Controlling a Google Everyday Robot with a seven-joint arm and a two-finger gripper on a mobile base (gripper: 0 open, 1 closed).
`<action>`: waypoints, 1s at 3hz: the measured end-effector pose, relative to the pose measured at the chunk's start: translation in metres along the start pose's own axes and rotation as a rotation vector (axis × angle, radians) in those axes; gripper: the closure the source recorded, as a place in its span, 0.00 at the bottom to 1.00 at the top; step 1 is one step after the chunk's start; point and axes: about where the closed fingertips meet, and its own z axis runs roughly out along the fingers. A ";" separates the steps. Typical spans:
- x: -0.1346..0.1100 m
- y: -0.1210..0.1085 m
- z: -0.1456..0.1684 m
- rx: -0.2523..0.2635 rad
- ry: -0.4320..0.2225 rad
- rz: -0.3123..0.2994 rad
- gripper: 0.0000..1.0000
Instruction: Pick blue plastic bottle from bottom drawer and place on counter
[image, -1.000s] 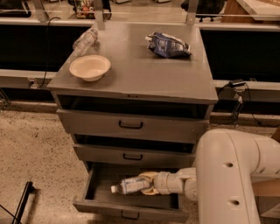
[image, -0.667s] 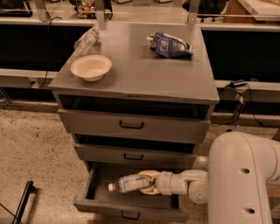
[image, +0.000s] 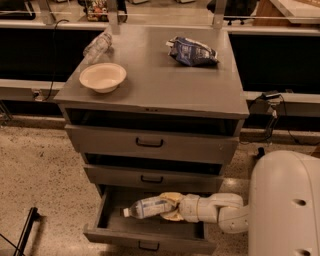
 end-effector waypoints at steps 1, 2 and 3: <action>-0.036 -0.038 -0.025 0.048 -0.020 -0.102 1.00; -0.075 -0.090 -0.052 0.082 -0.034 -0.214 1.00; -0.121 -0.149 -0.080 0.101 -0.037 -0.330 1.00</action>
Offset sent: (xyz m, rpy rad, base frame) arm -0.0239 -0.0110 0.2340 0.0105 -0.3992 0.1009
